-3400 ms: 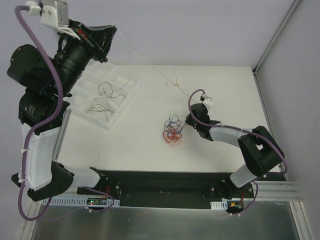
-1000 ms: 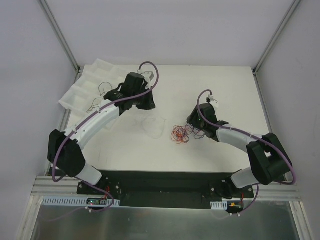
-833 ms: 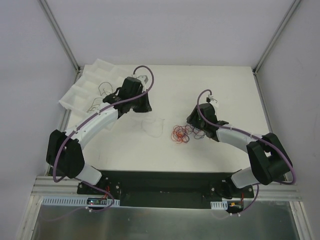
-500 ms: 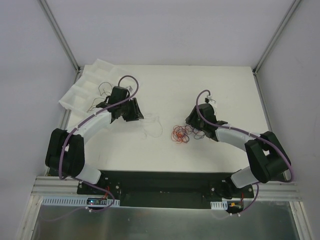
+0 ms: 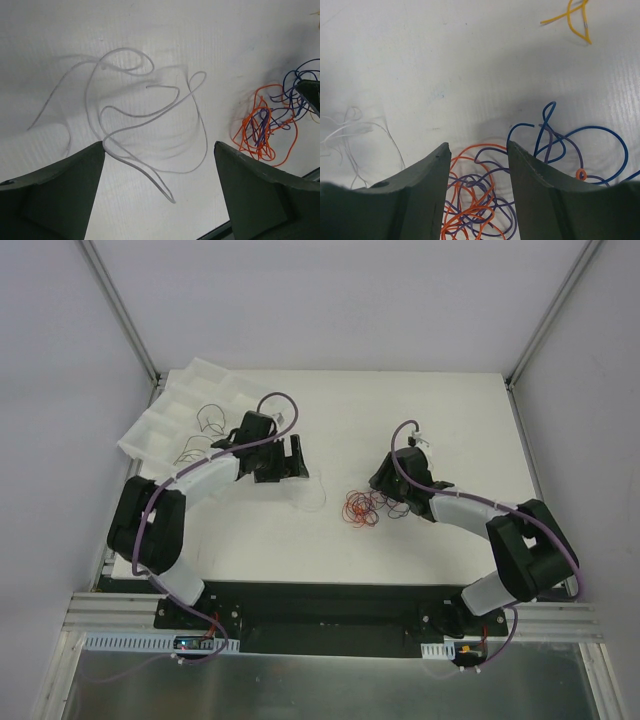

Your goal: Untangle the cables

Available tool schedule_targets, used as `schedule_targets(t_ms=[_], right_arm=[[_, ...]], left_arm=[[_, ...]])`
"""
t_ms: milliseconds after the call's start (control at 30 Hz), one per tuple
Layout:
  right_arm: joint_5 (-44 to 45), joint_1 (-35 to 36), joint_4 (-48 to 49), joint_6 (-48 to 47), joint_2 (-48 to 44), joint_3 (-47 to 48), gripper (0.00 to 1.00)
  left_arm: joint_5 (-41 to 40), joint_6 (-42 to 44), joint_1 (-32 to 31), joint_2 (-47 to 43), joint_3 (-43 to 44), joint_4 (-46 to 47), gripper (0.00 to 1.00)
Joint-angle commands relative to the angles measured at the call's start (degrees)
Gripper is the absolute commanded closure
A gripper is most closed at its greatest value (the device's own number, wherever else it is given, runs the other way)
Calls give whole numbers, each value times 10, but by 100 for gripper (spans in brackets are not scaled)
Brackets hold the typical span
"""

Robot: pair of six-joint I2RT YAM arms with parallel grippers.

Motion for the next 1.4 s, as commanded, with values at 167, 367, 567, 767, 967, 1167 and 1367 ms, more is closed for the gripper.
schedule_targets(t_ms=[167, 367, 567, 767, 967, 1167, 1367], right_arm=[[-16, -6, 21, -6, 7, 14, 48], [-30, -10, 25, -5, 12, 15, 48], [-42, -15, 30, -3, 17, 15, 48], [-53, -20, 35, -1, 17, 12, 48], [-53, -22, 42, 0, 15, 6, 48], [-63, -17, 146, -7, -16, -53, 48], [-123, -17, 243, -22, -48, -107, 48]], left_arm=[[-131, 115, -36, 114, 126, -78, 18], [-145, 227, -44, 145, 146, -98, 18], [-119, 269, -43, 175, 186, -122, 50], [-105, 276, -43, 201, 199, -136, 77], [-118, 274, -37, 155, 202, -139, 100], [-38, 221, 44, 95, 265, -136, 100], [101, 135, 117, 166, 405, -112, 100]])
